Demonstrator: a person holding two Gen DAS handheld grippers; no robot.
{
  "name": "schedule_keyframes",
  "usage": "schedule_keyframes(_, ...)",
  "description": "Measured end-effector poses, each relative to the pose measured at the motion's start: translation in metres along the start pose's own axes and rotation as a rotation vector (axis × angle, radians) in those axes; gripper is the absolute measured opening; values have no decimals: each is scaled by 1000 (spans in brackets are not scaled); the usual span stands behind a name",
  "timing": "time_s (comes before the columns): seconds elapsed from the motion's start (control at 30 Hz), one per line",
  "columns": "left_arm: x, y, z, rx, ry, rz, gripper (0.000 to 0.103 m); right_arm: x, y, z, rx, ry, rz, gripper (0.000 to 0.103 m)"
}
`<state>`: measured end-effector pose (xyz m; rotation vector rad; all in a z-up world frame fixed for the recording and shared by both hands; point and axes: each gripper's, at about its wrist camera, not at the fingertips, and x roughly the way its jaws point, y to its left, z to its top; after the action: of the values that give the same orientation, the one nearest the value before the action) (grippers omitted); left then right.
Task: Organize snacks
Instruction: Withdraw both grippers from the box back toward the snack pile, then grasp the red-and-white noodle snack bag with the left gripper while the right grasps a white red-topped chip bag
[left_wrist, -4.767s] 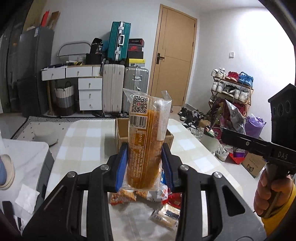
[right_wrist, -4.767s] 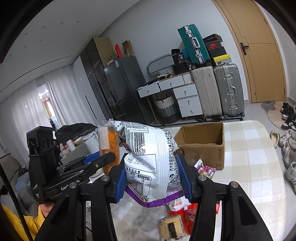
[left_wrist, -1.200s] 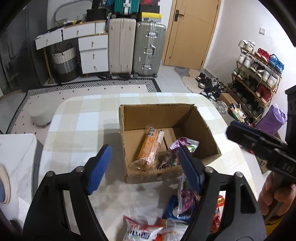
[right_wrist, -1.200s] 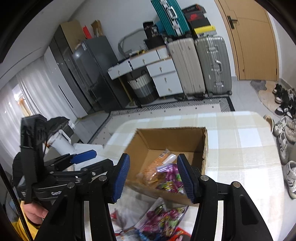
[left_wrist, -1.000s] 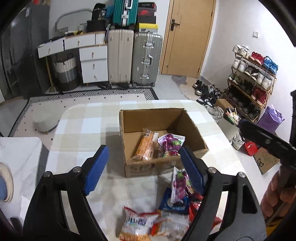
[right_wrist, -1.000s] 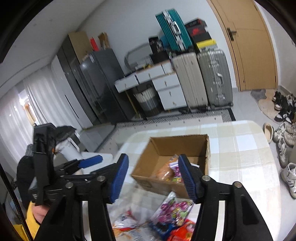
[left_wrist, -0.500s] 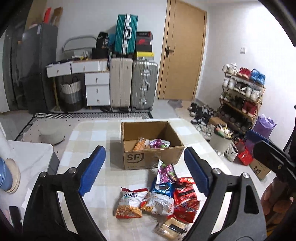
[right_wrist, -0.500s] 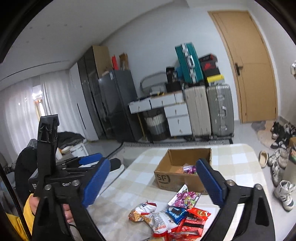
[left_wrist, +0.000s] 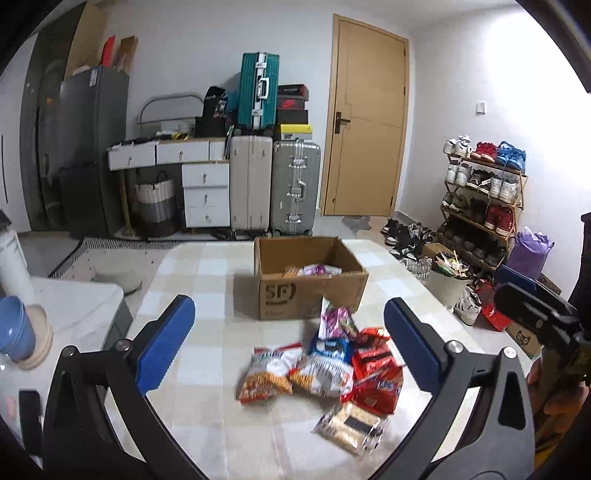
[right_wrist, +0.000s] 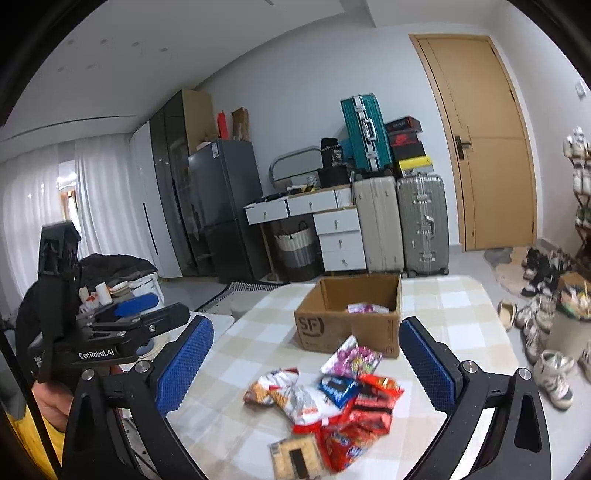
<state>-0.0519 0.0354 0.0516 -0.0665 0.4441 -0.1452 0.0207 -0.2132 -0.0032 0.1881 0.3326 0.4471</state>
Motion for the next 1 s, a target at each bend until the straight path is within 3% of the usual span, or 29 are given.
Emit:
schedule_keyframes(0.3, 34, 19, -55, -31, 130, 14, 102, 0, 1, -35, 11, 10, 21, 102)
schedule_keyframes(0.73, 108, 30, -61, -70, 227, 21, 102, 25, 13, -57, -39, 59, 56, 102)
schedule_keyframes(1.0, 167, 47, -78, -96, 321, 23, 102, 60, 1, -71, -41, 144, 54, 102)
